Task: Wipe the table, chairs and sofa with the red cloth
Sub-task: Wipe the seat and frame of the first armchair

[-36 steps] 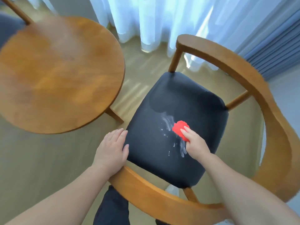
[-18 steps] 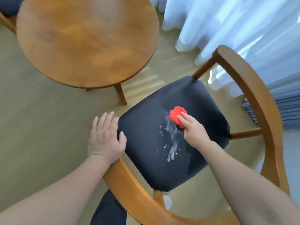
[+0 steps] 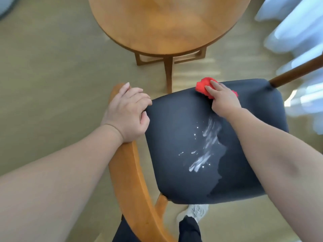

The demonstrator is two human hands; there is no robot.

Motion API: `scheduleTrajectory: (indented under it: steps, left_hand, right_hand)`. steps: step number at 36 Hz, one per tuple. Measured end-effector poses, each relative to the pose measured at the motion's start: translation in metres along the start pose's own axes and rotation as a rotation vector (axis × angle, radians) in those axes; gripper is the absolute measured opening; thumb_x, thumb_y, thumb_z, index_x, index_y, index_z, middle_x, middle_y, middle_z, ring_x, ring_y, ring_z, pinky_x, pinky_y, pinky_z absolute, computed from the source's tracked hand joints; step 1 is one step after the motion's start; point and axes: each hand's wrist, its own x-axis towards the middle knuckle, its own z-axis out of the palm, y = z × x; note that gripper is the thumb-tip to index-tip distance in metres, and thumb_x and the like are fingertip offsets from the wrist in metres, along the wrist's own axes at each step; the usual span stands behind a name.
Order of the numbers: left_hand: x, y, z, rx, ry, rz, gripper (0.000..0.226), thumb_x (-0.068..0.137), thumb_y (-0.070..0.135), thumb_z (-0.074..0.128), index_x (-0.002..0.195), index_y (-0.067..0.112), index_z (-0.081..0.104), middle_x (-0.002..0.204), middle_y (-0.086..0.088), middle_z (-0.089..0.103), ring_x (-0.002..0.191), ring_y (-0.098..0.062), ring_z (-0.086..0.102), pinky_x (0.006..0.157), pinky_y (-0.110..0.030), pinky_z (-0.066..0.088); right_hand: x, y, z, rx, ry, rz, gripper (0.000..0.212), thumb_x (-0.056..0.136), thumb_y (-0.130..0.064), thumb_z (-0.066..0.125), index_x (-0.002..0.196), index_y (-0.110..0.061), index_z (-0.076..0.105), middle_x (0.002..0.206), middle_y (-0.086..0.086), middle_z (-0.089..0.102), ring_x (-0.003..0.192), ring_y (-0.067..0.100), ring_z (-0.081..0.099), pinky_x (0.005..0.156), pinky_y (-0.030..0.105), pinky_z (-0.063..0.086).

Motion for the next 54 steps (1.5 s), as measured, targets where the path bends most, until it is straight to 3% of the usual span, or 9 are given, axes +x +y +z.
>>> scheduleTrajectory:
  steps: [8, 12, 19, 24, 29, 34, 38, 40, 54]
  left_hand:
    - [0.001, -0.001, 0.0, 0.003, 0.048, 0.016, 0.03, 0.074, 0.019, 0.041, 0.083, 0.012, 0.069, 0.093, 0.001, 0.068, 0.104, -0.024, 0.055, 0.117, -0.032, 0.012]
    - [0.0, -0.002, 0.001, -0.004, 0.052, 0.012, 0.027, 0.075, 0.019, 0.042, 0.077, 0.013, 0.069, 0.086, 0.002, 0.067, 0.097, -0.023, 0.055, 0.116, -0.034, 0.016]
    - [-0.017, 0.018, 0.001, -0.051, 0.096, -0.189, 0.03, 0.077, 0.014, 0.048, 0.099, 0.01, 0.067, 0.125, -0.006, 0.06, 0.125, -0.024, 0.045, 0.106, -0.037, 0.032]
    - [-0.063, 0.053, 0.007, -0.066, 0.065, -0.414, 0.052, 0.079, 0.021, 0.046, 0.129, 0.007, 0.053, 0.149, -0.01, 0.037, 0.14, -0.025, 0.029, 0.114, -0.04, 0.025]
    - [-0.076, 0.063, 0.01, -0.084, 0.046, -0.59, 0.071, 0.078, 0.024, 0.041, 0.145, 0.004, 0.031, 0.156, -0.011, 0.022, 0.143, -0.025, 0.02, 0.118, -0.036, 0.013]
    - [-0.073, 0.058, 0.013, -0.052, 0.027, -0.558, 0.072, 0.078, 0.023, 0.039, 0.147, 0.004, 0.028, 0.156, -0.01, 0.021, 0.145, -0.023, 0.017, 0.119, -0.033, 0.008]
    - [-0.073, 0.057, 0.012, -0.041, 0.024, -0.556, 0.072, 0.078, 0.023, 0.039, 0.147, 0.005, 0.027, 0.157, -0.009, 0.021, 0.145, -0.021, 0.016, 0.118, -0.03, 0.005]
    - [-0.072, 0.057, 0.011, -0.044, 0.03, -0.553, 0.072, 0.078, 0.022, 0.039, 0.147, 0.004, 0.028, 0.156, -0.009, 0.022, 0.145, -0.021, 0.016, 0.118, -0.029, 0.004]
    - [-0.074, 0.059, 0.011, -0.045, 0.041, -0.547, 0.07, 0.078, 0.02, 0.042, 0.146, 0.006, 0.031, 0.155, -0.009, 0.026, 0.144, -0.021, 0.019, 0.118, -0.035, 0.013]
  right_hand:
    - [-0.025, -0.006, 0.029, -0.04, 0.061, -0.096, 0.058, 0.066, 0.009, 0.056, 0.123, -0.004, 0.061, 0.132, 0.019, 0.055, 0.122, 0.046, 0.047, 0.103, 0.054, 0.038]
    - [-0.082, 0.001, 0.06, -0.068, 0.038, -0.219, 0.056, 0.07, -0.012, 0.031, 0.113, -0.006, 0.066, 0.127, 0.016, 0.059, 0.114, 0.042, 0.055, 0.089, 0.054, 0.048]
    - [-0.182, -0.011, 0.096, -0.115, -0.009, -0.24, 0.059, 0.062, 0.004, 0.053, 0.117, -0.01, 0.068, 0.13, 0.011, 0.061, 0.118, 0.04, 0.057, 0.089, 0.055, 0.048]
    - [-0.218, -0.013, 0.104, -0.226, -0.169, -0.359, 0.055, 0.073, -0.022, 0.039, 0.118, -0.011, 0.068, 0.128, 0.01, 0.062, 0.115, 0.041, 0.058, 0.089, 0.056, 0.05]
    - [-0.215, -0.008, 0.102, -0.288, -0.141, -0.434, 0.057, 0.073, -0.023, 0.032, 0.115, -0.013, 0.07, 0.126, 0.009, 0.063, 0.113, 0.042, 0.06, 0.087, 0.056, 0.051]
    - [-0.196, 0.001, 0.1, -0.241, -0.04, -0.495, 0.059, 0.048, 0.004, 0.076, 0.104, -0.015, 0.074, 0.118, 0.006, 0.066, 0.101, 0.038, 0.06, 0.073, 0.048, 0.053]
    - [-0.155, 0.003, 0.075, -0.114, 0.078, -0.589, 0.048, 0.061, 0.005, 0.054, 0.101, -0.012, 0.074, 0.116, 0.012, 0.067, 0.089, 0.04, 0.063, 0.066, 0.046, 0.055]
    - [-0.125, -0.001, 0.054, -0.091, 0.118, -0.567, 0.05, 0.066, 0.002, 0.039, 0.102, -0.01, 0.073, 0.117, 0.014, 0.066, 0.09, 0.043, 0.063, 0.067, 0.047, 0.054]
    - [0.014, -0.041, 0.015, -0.131, -0.057, -0.115, 0.056, 0.077, 0.0, 0.05, 0.13, -0.016, 0.048, 0.14, 0.007, 0.042, 0.133, 0.034, 0.032, 0.106, 0.049, 0.034]
